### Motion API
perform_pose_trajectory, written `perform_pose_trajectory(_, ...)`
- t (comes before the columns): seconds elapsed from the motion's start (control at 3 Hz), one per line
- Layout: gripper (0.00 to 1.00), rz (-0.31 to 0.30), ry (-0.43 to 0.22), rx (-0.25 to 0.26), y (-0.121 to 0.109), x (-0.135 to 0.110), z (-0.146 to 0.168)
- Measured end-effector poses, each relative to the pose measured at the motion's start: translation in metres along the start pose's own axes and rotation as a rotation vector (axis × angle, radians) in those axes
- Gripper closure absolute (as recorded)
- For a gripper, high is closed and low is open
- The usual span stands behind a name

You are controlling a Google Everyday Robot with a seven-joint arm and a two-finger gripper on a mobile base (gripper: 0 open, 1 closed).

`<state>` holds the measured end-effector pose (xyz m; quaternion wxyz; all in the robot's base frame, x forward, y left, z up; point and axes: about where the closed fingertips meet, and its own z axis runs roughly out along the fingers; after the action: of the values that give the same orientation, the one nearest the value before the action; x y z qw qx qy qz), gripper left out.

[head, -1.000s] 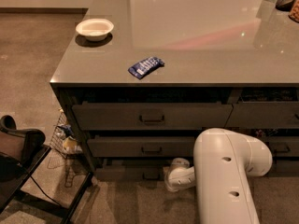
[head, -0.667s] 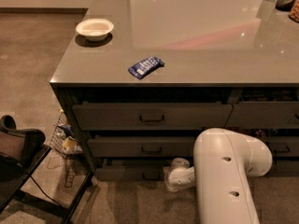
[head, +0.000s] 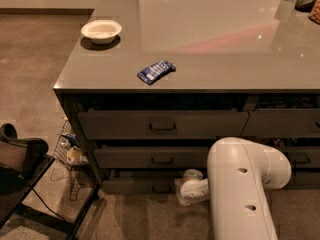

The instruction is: Open bottom drawer

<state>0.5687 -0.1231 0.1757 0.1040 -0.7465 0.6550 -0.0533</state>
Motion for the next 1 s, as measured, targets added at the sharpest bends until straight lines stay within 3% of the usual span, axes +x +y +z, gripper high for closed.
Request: perform_pose_trajectory(1.0, 0.14, 0.0, 0.0, -0.001, 0.0005, -0.0002, 0.0001)
